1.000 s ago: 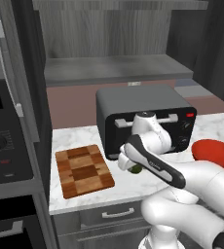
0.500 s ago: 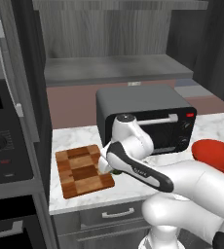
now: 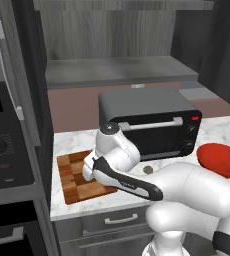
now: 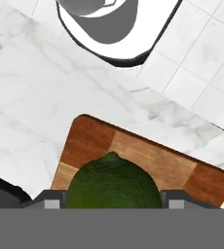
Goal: Open the cabinet. Place the bowl and condiment on the counter. Then place the lime and garlic on the cutting board.
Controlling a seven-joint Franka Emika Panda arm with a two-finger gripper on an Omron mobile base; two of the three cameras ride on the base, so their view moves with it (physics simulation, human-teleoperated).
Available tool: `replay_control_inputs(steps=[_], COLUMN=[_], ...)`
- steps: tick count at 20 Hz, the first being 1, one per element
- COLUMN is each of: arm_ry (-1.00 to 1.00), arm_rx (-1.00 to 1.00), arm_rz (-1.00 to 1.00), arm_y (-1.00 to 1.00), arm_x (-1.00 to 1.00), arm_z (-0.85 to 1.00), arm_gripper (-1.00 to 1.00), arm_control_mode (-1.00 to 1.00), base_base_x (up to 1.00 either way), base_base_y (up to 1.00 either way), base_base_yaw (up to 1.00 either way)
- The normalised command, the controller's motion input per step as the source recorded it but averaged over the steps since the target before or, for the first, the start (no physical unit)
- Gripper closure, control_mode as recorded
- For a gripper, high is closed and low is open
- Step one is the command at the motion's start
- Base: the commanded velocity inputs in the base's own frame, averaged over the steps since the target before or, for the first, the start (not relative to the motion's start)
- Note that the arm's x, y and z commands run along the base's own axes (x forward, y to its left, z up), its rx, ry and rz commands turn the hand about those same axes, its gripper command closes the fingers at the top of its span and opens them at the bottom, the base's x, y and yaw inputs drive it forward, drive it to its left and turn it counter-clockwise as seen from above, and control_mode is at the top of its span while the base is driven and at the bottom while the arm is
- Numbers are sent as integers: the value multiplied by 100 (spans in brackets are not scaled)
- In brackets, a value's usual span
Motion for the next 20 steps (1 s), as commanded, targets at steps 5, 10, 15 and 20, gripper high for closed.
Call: replay_control_inputs(steps=[5,10,15,20], arm_ry=[-10,-6,-1,0], arm_rx=[-1,-1,-1,0], arm_rz=[0,0,0,0], arm_y=[43,34,8,0], arm_x=[37,33,8,0], arm_z=[0,0,-1,-3], arm_gripper=[100,100,100,100], arm_control_mode=[-100,-100,-100,-100], base_base_x=[0,0,0,0], base_base_y=[0,0,0,0], base_base_yaw=[0,0,0,0])
